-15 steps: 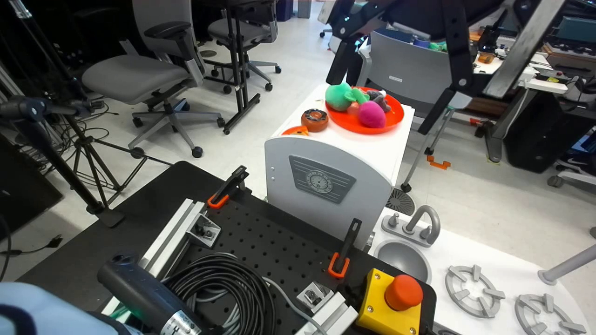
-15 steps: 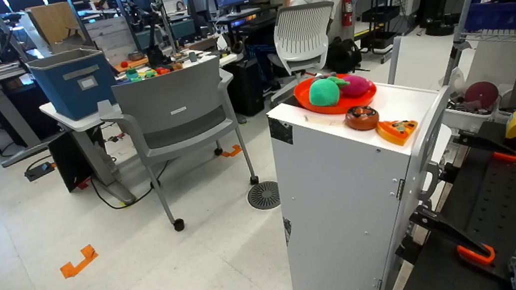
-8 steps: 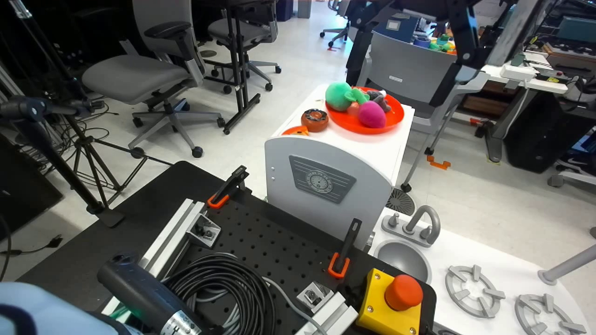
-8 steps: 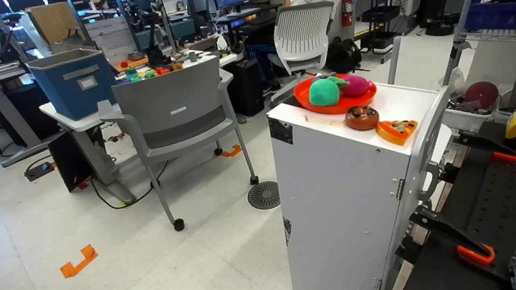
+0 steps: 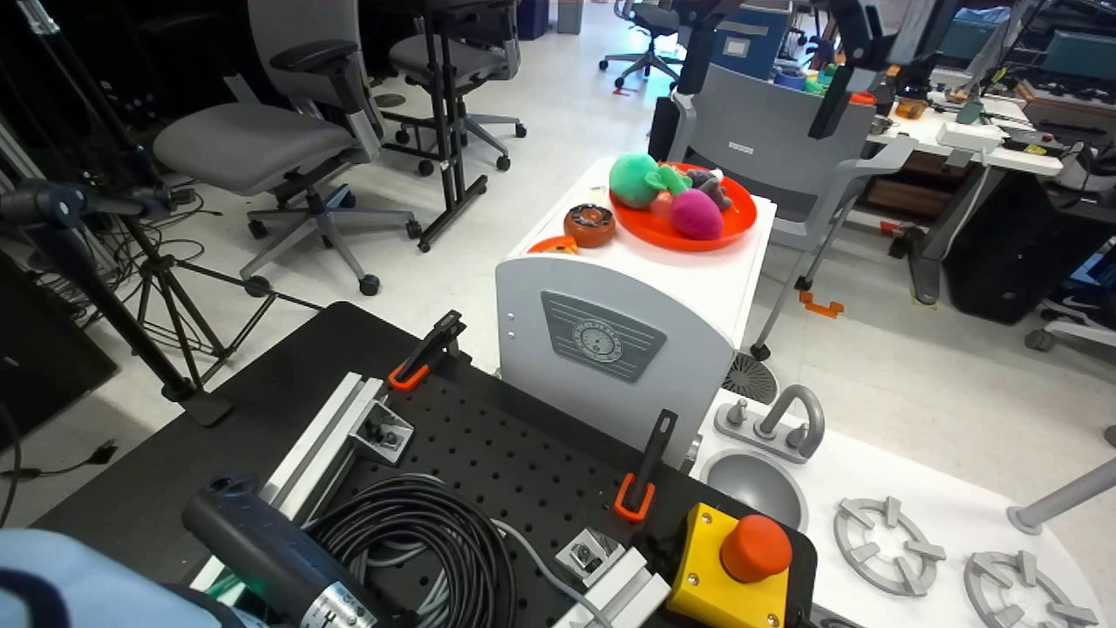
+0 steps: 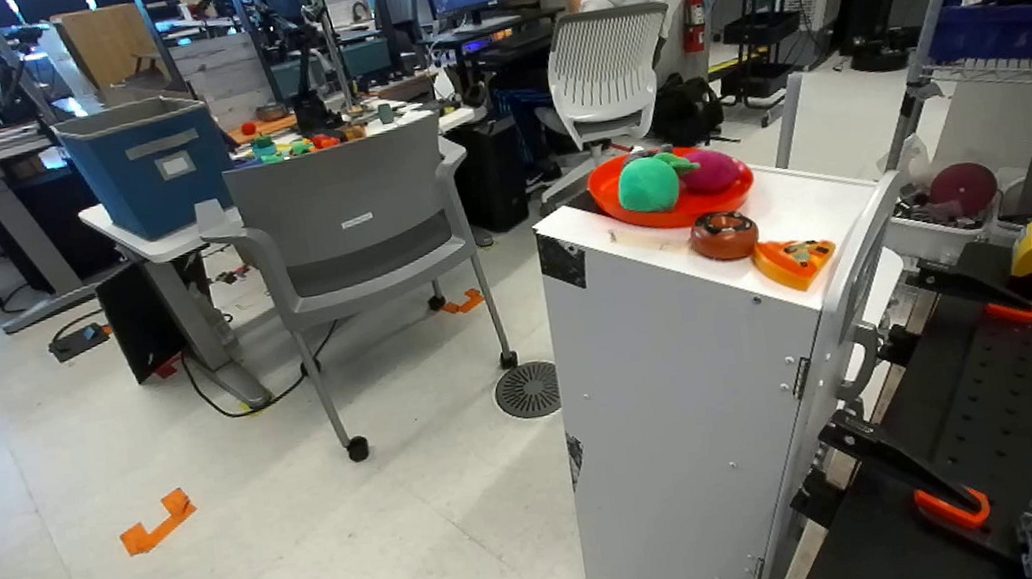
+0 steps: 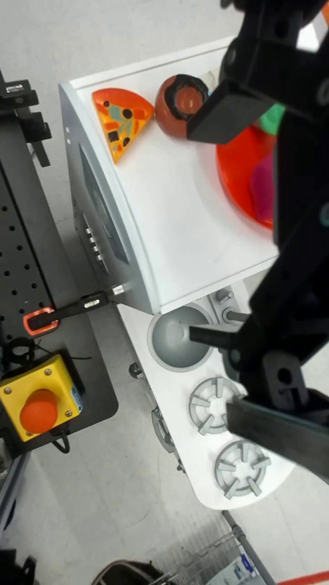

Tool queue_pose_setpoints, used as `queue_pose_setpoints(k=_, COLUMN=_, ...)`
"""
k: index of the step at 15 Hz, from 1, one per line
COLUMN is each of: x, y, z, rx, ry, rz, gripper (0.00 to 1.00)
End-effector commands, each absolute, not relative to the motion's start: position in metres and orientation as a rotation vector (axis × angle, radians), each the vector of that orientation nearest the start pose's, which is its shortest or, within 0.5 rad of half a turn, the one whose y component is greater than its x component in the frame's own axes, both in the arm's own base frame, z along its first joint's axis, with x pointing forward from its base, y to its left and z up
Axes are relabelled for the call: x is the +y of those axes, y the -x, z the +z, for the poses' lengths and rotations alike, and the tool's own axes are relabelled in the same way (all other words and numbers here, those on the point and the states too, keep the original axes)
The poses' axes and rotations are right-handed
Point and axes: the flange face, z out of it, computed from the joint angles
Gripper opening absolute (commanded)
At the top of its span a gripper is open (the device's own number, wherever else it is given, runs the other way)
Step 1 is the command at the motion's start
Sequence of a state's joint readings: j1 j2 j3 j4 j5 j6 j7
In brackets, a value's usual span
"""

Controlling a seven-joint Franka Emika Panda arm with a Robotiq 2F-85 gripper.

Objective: Place the green plush toy inside the sink

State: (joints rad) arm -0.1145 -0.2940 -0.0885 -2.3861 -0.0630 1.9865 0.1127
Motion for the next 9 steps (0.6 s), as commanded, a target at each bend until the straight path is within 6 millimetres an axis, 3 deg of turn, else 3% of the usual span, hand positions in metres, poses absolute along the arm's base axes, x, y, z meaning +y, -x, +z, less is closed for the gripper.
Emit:
queue_pose_setpoints(k=1, x=-0.084, y=-0.455, z=0.422, rx=0.469, ry=3.124, rz=0.041, gripper=1.00)
queue_pose_setpoints(k=6, x=-0.081, y=-0.479, z=0.418, rx=0.477, ry=3.074, rz=-0.232, gripper=1.00)
queue_pose_setpoints(k=9, x=-0.082, y=-0.488, z=0.417, rx=0.483, ry=3.044, rz=-0.299, gripper=1.00)
